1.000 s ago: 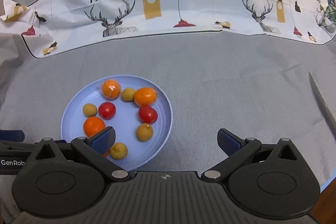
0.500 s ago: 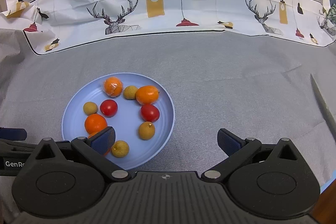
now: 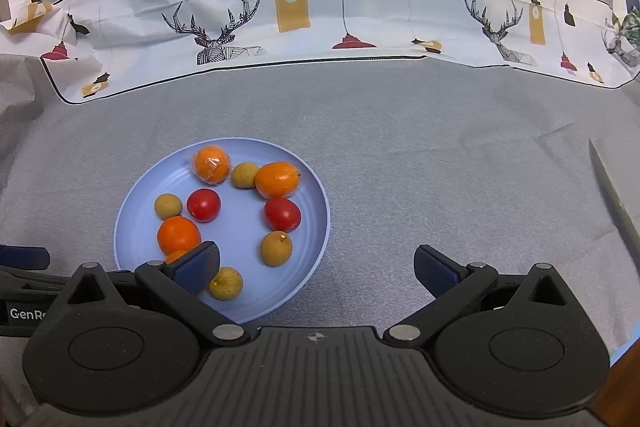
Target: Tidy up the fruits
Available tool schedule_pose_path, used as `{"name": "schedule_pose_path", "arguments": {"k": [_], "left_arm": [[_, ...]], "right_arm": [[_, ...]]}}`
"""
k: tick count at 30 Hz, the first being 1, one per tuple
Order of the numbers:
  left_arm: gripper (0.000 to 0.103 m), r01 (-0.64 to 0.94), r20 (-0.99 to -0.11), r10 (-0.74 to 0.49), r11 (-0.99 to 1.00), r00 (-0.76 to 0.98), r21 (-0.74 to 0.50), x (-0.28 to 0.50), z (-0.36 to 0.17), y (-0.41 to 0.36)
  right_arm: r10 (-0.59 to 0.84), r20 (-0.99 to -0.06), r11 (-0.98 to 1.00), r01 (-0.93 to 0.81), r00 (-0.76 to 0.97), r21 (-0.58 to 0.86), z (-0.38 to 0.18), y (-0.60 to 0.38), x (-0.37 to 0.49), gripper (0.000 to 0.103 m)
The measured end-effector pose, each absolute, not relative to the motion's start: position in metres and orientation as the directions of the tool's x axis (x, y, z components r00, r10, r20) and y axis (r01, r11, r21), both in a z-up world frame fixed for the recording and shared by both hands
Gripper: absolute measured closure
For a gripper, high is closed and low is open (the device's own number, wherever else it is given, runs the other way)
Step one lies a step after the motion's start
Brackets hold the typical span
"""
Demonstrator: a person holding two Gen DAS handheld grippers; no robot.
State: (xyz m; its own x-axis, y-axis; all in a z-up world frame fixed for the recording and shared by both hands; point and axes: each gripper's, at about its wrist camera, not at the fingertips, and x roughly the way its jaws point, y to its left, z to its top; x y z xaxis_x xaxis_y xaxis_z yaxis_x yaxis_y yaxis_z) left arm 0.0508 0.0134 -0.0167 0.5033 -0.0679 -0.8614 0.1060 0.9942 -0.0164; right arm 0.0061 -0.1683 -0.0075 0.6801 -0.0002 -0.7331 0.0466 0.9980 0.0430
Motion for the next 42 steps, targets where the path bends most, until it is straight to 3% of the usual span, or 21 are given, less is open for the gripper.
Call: {"name": "schedule_pose_path", "arguments": {"k": [42], "left_arm": [[0.003,0.110,-0.862,-0.071,0.994,0.501,-0.018,0.0541,-0.0208,0.0061]], "right_arm": [[-0.011,-0.737,0.997,0.067,0.675,0.047,-0.0105,-0.1748,0.0078,0.001]]}}
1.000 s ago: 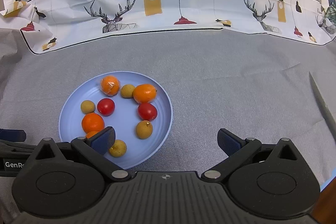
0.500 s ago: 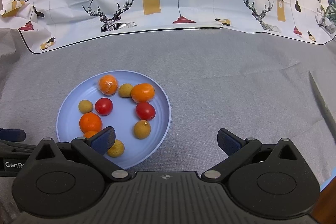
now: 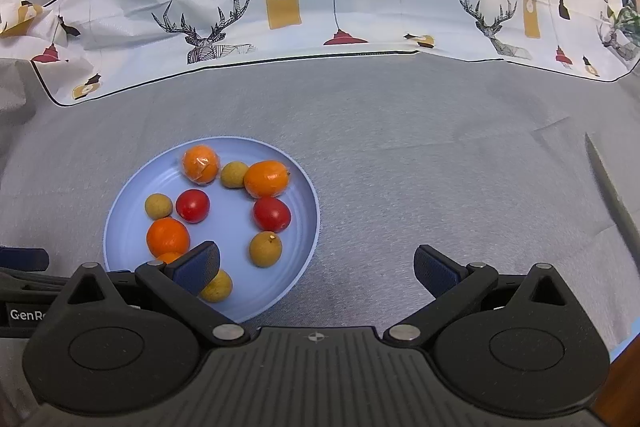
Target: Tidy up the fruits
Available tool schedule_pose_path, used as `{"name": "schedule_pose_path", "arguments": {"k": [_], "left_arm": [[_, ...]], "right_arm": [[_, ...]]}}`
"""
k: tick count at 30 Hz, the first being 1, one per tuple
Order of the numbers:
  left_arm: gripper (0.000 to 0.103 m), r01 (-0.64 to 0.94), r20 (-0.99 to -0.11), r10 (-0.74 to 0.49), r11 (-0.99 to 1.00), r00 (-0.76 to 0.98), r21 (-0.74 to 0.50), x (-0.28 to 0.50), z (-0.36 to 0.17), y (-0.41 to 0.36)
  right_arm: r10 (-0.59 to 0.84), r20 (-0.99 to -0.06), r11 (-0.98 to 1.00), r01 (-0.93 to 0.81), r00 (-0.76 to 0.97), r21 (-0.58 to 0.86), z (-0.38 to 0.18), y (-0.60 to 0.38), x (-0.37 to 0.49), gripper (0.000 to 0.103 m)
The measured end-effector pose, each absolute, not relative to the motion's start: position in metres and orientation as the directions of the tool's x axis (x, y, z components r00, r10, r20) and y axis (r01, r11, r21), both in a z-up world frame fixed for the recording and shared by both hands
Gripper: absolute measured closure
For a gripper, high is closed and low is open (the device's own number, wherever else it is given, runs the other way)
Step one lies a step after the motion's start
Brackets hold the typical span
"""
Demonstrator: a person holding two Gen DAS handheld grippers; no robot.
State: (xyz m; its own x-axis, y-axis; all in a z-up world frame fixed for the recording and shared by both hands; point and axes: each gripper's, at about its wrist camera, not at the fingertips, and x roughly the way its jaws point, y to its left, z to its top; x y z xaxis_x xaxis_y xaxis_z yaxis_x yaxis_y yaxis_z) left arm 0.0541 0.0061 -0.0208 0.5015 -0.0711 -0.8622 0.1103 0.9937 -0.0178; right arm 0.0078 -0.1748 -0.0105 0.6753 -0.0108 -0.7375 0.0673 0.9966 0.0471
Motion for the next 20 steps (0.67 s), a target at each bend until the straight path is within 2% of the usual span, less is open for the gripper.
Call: {"name": "schedule_pose_path", "arguments": {"k": [14,20], "left_arm": [[0.003,0.113,-0.858,-0.096,0.993,0.504,-0.045,0.057,-0.017,0.004],[0.003,0.131,-0.839,-0.116,0.990,0.532,-0.053,0.056,-0.012,0.002]], "right_arm": [[0.011,-0.727,0.995,0.065,0.687,0.077,-0.011,-0.184,0.009,0.001],[0.056,-0.727,0.988,0.064,0.684,0.137,-0.012,-0.193,0.011,0.001]]}}
